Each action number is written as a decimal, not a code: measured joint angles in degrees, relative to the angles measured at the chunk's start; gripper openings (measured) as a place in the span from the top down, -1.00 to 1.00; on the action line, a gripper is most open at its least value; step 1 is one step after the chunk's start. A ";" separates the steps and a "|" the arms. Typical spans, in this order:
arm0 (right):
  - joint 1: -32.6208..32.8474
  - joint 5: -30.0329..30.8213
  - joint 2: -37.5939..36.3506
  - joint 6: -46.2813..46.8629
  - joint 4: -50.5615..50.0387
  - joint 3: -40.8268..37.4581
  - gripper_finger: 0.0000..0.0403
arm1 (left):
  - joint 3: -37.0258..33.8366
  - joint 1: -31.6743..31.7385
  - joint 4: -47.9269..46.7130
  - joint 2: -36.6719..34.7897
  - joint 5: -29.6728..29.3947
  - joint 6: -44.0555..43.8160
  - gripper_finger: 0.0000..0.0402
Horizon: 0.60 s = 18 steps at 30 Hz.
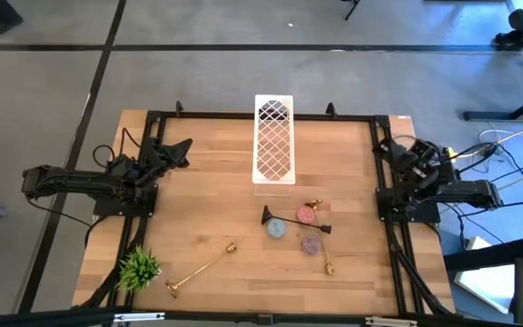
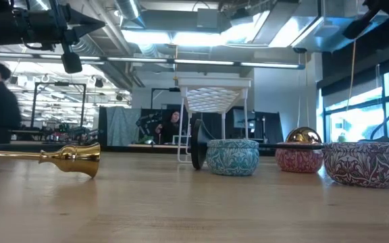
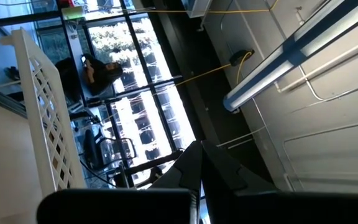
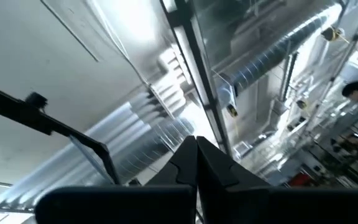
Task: Pick & Place candle stick holders
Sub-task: Put the black candle holder on the shelf
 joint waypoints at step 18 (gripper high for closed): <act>0.02 -13.23 33.73 4.50 -2.82 27.92 1.00 | 0.02 0.02 -1.71 0.00 1.81 1.51 0.99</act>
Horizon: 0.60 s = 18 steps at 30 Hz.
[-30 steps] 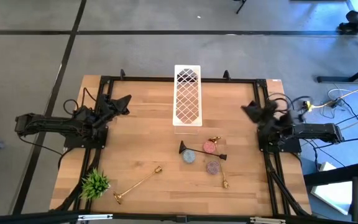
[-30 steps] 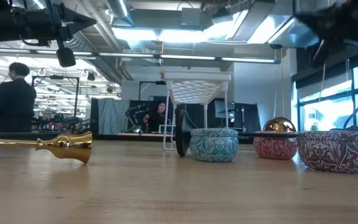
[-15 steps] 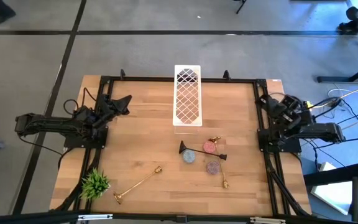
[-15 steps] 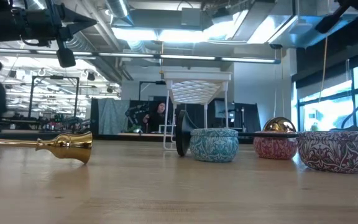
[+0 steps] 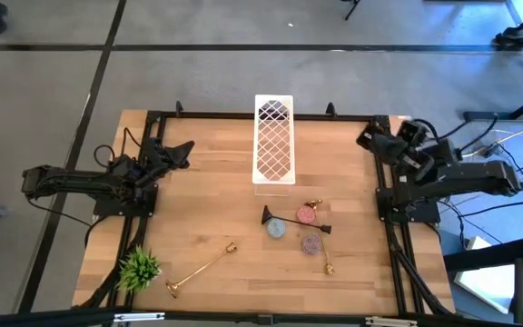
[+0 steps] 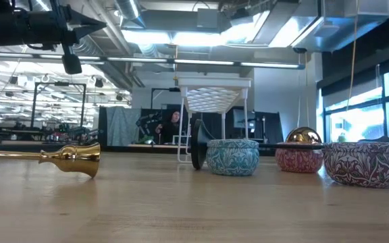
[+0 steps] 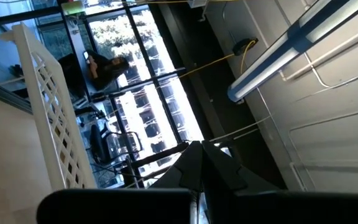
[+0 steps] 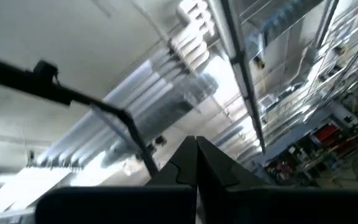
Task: Pick & Place candle stick holders
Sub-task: Put the black candle holder on the shelf
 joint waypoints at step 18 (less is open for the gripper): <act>4.22 -16.79 24.36 1.18 -64.56 35.63 0.85 | 0.00 0.00 -0.89 0.00 4.40 0.00 0.99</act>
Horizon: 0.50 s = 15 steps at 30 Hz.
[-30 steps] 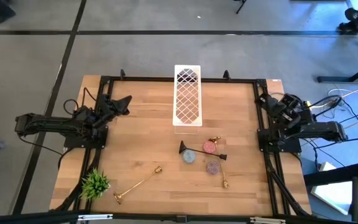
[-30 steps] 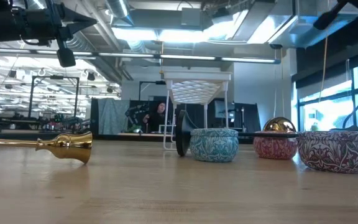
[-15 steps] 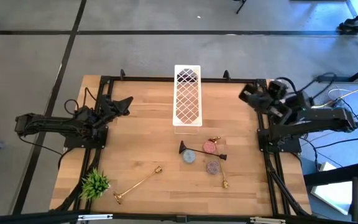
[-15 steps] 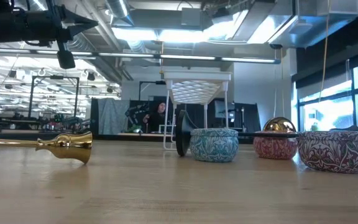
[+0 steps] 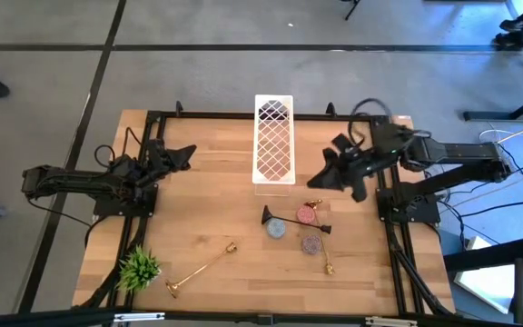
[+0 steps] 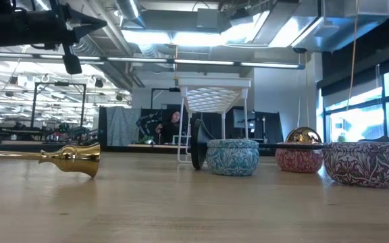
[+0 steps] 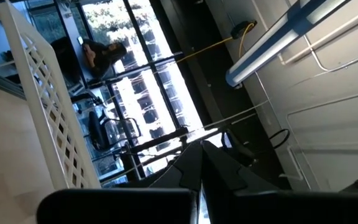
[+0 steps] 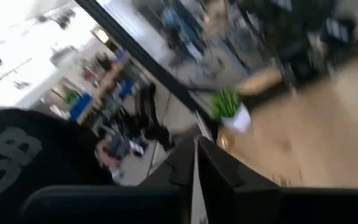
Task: Pick & Place candle stick holders
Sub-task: Put the black candle holder on the shelf
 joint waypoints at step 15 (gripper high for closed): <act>8.65 3.71 9.47 5.77 -8.10 0.15 0.53 | 0.00 0.00 -0.61 0.00 1.86 0.00 0.99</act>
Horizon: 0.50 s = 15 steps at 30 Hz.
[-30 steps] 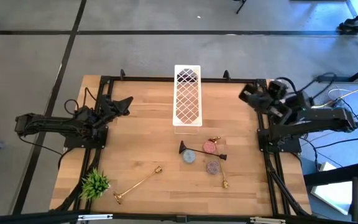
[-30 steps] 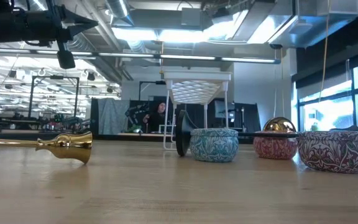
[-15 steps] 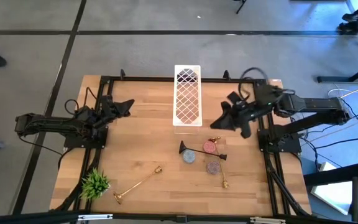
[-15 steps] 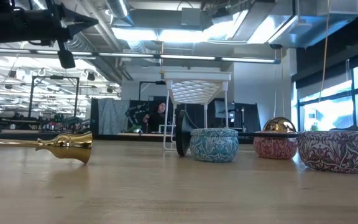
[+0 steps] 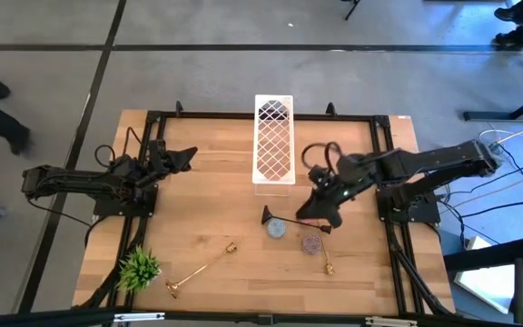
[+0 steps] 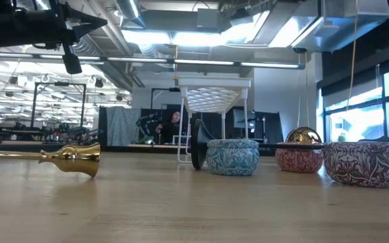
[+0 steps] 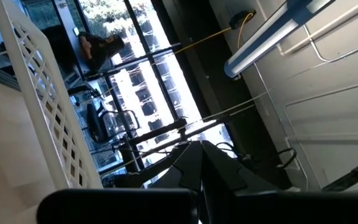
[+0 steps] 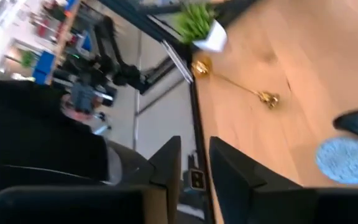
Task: Pick & Place candle stick holders
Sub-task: Put the black candle holder on the shelf
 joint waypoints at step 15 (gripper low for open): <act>7.83 14.57 14.18 -9.37 -11.71 0.00 -0.09 | 0.00 -0.01 -1.60 0.00 2.24 0.00 0.99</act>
